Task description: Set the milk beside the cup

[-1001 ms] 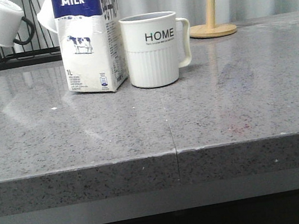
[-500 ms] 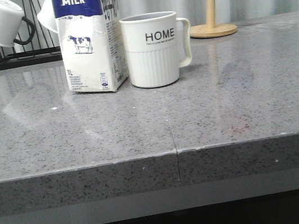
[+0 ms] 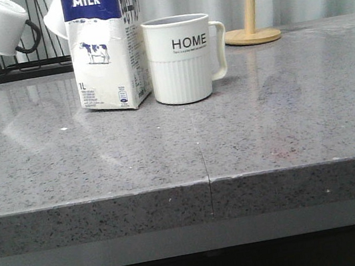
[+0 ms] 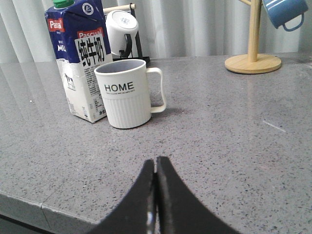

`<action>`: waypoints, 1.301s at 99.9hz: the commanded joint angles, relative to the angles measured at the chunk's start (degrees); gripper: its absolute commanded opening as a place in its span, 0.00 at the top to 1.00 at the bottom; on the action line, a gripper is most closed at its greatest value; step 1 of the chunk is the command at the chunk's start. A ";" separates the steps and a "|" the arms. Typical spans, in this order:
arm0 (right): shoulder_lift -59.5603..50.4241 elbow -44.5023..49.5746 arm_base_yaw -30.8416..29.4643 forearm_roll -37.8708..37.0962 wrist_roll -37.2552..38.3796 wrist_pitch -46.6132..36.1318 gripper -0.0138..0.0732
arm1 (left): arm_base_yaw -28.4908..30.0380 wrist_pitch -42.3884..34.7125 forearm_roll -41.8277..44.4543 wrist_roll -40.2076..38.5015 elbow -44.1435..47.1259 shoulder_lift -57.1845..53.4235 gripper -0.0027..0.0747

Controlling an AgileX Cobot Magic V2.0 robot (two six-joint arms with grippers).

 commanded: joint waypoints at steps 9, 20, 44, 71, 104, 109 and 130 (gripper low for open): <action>0.37 -1.60 -0.04 -0.26 -0.07 -4.10 0.87 | -0.02 -4.99 -0.15 -0.58 2.38 -1.83 0.99; 0.37 -1.60 -0.04 -0.26 -0.07 -4.10 0.87 | -0.02 -4.99 -0.15 -0.58 2.38 -1.83 0.99; 0.37 -1.56 -0.16 -1.10 -2.00 -3.53 0.87 | -0.02 -4.99 -0.15 -0.58 2.38 -1.83 0.99; 0.37 -1.41 -6.18 -1.10 -2.09 -3.33 0.87 | -0.02 -4.99 -0.15 -0.58 2.38 -1.83 0.99; -2.92 2.97 -24.56 -2.49 -2.02 -0.66 0.87 | -0.02 -4.99 -0.15 -0.58 2.38 -1.83 0.99; -5.38 3.01 -25.42 -2.49 -2.02 0.87 0.87 | -0.02 -4.99 -0.15 -0.58 2.38 -1.83 0.99; -12.76 3.04 -25.82 -3.47 -2.02 6.62 0.87 | -0.02 -4.89 -0.15 -0.58 2.38 -1.83 0.99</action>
